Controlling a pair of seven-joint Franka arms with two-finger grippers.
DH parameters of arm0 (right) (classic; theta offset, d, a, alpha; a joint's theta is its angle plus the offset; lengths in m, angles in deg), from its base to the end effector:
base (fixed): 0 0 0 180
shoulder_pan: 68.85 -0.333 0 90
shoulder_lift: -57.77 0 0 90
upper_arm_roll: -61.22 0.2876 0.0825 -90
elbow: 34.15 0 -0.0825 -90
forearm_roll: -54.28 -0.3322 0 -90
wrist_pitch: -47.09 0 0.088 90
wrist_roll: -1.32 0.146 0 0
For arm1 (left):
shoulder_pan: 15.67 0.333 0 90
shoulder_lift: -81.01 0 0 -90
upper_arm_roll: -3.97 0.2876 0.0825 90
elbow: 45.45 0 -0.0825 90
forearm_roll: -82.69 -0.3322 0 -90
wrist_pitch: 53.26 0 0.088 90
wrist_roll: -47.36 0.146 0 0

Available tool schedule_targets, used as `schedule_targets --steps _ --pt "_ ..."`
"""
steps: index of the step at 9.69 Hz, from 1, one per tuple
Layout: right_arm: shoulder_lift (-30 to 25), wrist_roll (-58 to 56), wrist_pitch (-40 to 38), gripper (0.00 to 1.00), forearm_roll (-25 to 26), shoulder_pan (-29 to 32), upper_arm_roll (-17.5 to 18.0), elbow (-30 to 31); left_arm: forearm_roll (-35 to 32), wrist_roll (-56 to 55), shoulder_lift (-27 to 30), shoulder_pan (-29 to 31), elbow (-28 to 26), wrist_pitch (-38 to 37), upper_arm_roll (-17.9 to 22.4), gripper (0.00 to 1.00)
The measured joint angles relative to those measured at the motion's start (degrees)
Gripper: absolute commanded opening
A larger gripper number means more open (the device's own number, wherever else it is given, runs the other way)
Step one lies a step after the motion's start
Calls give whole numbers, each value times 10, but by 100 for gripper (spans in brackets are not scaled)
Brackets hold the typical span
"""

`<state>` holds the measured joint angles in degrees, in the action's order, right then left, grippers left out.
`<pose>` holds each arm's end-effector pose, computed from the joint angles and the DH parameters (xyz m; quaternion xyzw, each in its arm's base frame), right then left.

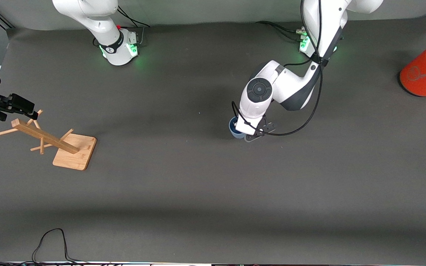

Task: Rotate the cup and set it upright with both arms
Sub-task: 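Set the cup down upright and open the left gripper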

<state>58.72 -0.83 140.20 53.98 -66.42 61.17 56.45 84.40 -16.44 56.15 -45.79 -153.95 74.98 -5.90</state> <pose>0.5131 -0.0215 0.5491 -0.9999 0.0030 -0.0137 0.0021 0.4364 -0.3654 0.2415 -0.9731 -0.2215 0.0633 0.0035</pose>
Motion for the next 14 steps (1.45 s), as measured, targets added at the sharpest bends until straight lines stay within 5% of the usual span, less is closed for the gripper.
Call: schedule_targets --steps 4,5,6,10,14 --pt "1 -1 0 100 0 0 0 0 0 -1 -17 0 -4 17 0 49" --pt "1 -1 0 100 0 0 0 0 0 -1 -21 0 -4 19 0 69" --pt "1 -1 0 100 0 0 0 0 0 -1 -24 0 -4 19 0 100" --pt "2 -1 0 100 0 0 0 1 -7 42 7 6 24 -49 1 100" --pt "2 -1 0 100 0 -2 0 1 -23 228 130 116 78 -197 10 100"
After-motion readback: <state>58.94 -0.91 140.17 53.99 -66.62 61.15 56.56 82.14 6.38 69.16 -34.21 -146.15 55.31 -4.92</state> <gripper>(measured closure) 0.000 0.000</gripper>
